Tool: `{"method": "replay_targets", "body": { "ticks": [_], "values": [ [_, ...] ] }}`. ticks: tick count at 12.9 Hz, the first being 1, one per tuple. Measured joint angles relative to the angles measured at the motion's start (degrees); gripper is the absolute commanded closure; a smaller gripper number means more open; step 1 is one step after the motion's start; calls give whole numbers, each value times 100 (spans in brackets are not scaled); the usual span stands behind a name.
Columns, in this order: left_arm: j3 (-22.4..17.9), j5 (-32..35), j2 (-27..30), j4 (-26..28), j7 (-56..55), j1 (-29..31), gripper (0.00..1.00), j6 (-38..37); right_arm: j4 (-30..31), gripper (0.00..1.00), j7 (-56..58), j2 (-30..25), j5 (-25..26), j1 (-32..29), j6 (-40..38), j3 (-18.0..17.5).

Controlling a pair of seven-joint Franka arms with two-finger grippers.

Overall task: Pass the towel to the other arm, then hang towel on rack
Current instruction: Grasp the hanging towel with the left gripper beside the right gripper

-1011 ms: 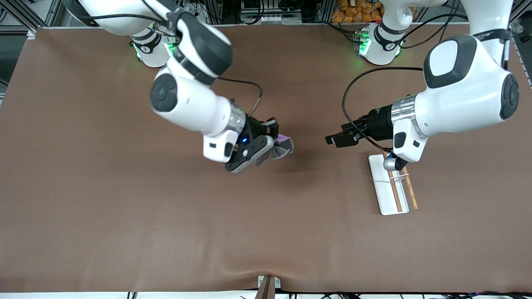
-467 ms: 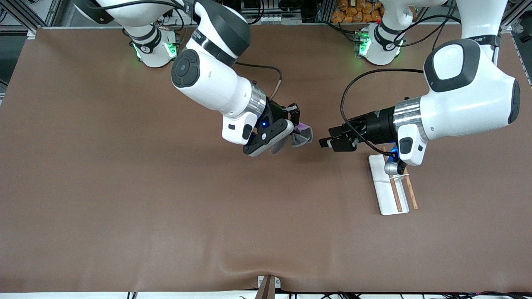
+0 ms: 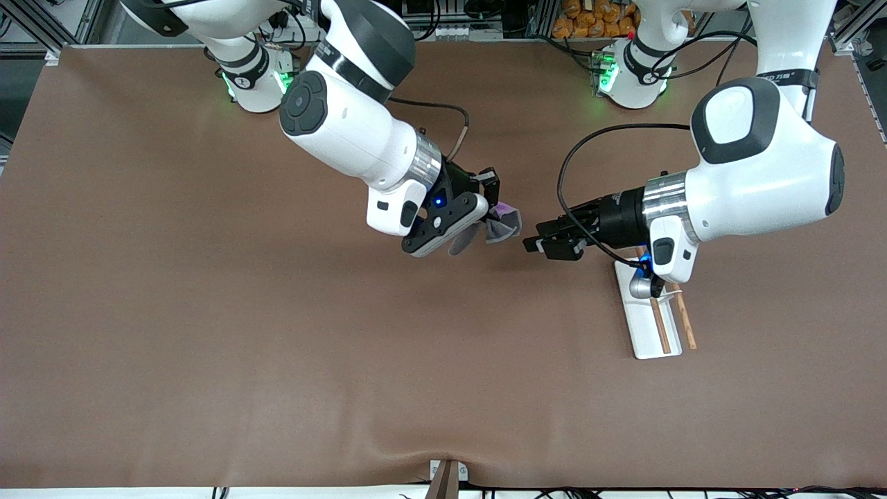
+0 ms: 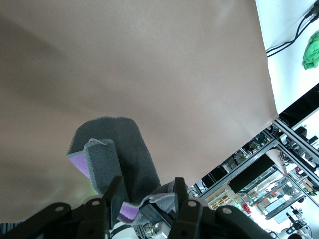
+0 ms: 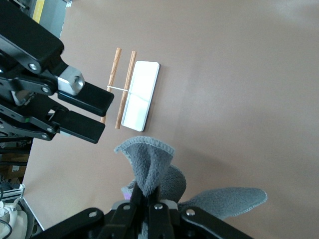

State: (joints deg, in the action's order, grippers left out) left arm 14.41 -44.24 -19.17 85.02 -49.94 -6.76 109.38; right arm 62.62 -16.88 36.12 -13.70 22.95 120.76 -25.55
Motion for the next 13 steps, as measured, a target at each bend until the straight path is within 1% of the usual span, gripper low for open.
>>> {"method": "replay_targets", "body": {
  "ticks": [2,5,7,9,13],
  "values": [
    [1,-205,-11,1,-9,-21,49,26,0,100,-7,0,0,0,0,0],
    [4,-256,-94,5,-254,-217,51,105,0,100,-11,0,0,0,0,1],
    [4,-256,-126,11,-312,-252,55,117,0,100,-13,0,0,0,0,1],
    [0,-257,-152,13,-314,-242,62,119,0,100,-14,0,0,0,0,1],
    [2,-261,-159,13,-318,-251,63,119,0,100,-17,0,0,0,0,1]
  ]
}}
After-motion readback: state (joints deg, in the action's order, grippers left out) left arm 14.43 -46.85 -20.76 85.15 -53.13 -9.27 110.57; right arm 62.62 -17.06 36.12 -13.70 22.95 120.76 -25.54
